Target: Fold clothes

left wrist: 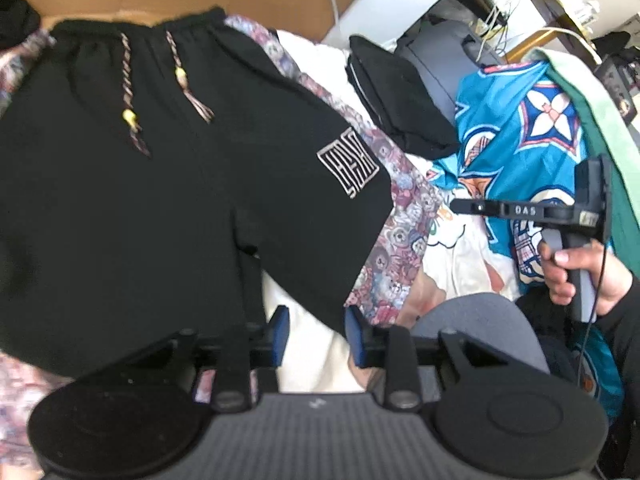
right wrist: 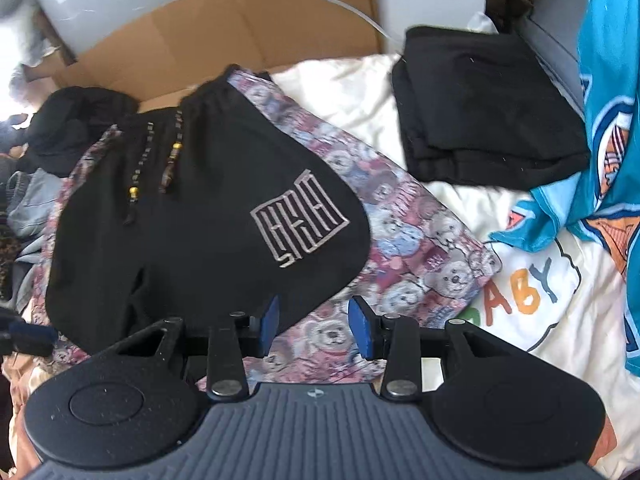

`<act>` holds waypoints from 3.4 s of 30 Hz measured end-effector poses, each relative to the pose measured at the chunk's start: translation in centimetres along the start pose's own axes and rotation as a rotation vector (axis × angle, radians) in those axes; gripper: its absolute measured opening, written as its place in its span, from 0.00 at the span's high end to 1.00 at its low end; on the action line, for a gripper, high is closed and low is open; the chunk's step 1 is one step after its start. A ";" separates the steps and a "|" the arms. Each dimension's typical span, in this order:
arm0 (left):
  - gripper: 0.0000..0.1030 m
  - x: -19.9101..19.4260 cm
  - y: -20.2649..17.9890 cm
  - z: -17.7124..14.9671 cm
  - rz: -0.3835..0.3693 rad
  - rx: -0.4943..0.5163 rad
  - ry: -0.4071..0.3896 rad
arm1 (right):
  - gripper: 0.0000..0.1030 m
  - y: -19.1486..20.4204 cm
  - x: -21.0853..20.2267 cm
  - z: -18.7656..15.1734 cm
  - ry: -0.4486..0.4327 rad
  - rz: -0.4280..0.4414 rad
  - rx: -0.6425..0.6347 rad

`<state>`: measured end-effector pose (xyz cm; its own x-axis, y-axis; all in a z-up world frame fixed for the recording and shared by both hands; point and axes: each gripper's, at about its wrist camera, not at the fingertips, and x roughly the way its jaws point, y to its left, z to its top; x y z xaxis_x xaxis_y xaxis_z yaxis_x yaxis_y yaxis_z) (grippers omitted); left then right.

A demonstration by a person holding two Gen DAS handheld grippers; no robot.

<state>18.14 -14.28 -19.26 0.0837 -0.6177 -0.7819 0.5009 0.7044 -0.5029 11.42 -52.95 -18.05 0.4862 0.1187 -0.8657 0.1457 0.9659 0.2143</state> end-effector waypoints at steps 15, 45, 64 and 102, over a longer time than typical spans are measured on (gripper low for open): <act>0.61 -11.7 4.0 -2.0 0.112 0.023 -0.099 | 0.59 5.3 -0.5 -3.4 0.009 0.100 0.047; 0.61 -9.5 21.4 -9.7 0.327 -0.175 -0.055 | 0.54 16.9 7.0 -7.8 0.238 0.234 0.038; 0.55 -6.5 22.8 -11.3 0.197 -0.139 -0.041 | 0.73 18.5 12.8 -10.0 0.429 0.270 0.189; 0.95 -11.6 22.7 -9.4 0.108 -0.127 -0.021 | 1.00 17.3 7.4 -7.8 0.318 0.239 0.114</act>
<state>20.40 12.16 -25.06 0.1500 -0.5425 -0.8265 0.3756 0.8046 -0.4600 10.78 -33.57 -24.31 0.2296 0.4193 -0.8783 0.1640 0.8729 0.4596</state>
